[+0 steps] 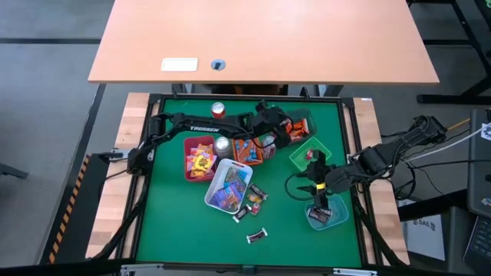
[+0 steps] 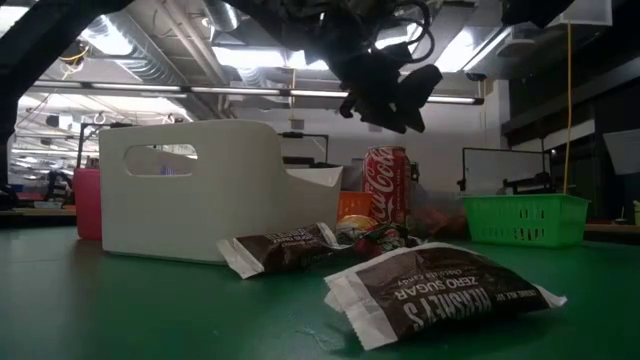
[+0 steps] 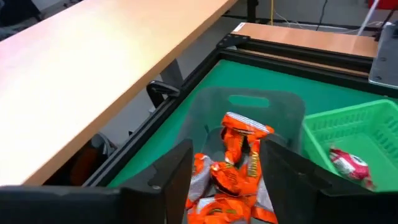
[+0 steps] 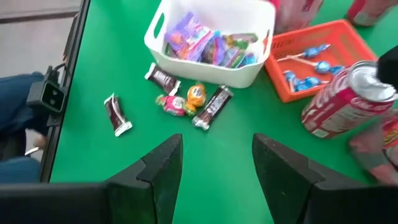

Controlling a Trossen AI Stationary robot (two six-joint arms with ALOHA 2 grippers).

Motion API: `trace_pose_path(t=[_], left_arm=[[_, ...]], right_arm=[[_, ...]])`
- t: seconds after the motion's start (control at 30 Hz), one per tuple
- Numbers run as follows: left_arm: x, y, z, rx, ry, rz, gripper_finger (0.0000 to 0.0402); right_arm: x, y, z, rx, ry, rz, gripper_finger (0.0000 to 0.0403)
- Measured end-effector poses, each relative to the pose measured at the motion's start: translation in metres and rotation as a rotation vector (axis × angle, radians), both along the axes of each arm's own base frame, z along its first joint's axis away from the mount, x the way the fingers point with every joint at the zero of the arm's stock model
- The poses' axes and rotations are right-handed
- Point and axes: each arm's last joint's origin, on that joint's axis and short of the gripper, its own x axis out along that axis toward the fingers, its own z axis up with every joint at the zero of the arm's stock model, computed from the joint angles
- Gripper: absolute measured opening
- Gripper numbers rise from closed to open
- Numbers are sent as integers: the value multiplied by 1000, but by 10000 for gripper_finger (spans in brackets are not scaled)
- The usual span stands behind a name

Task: Sort candy
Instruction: Put the brown chocolate into the blue bin

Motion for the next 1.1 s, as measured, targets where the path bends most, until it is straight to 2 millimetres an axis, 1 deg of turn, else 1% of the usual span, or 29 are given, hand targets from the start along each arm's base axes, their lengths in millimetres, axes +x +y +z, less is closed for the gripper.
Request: trace_pose_path(t=[0.13,0.3,0.43,0.6,0.83,0.97,1.1], left_arm=[[-1,-12,6,-3,6,-26,177],[-19,-29,30,-14,78,-58,178],[-43,-49,55,-61,173,-129,178],[-74,-81,87,-140,188,-167,178],[-116,-125,128,-88,184,-231,178],[-138,-150,140,-41,198,-248,178],[-153,-175,140,-10,247,-251,178]], right_arm=[[7,5,-7,-7,34,11,193],[28,18,-21,26,45,43,193],[45,32,-31,113,45,121,193],[65,46,-44,162,18,223,193],[84,58,-66,178,24,250,193],[94,64,-80,177,40,254,193],[103,70,-95,178,42,255,193]])
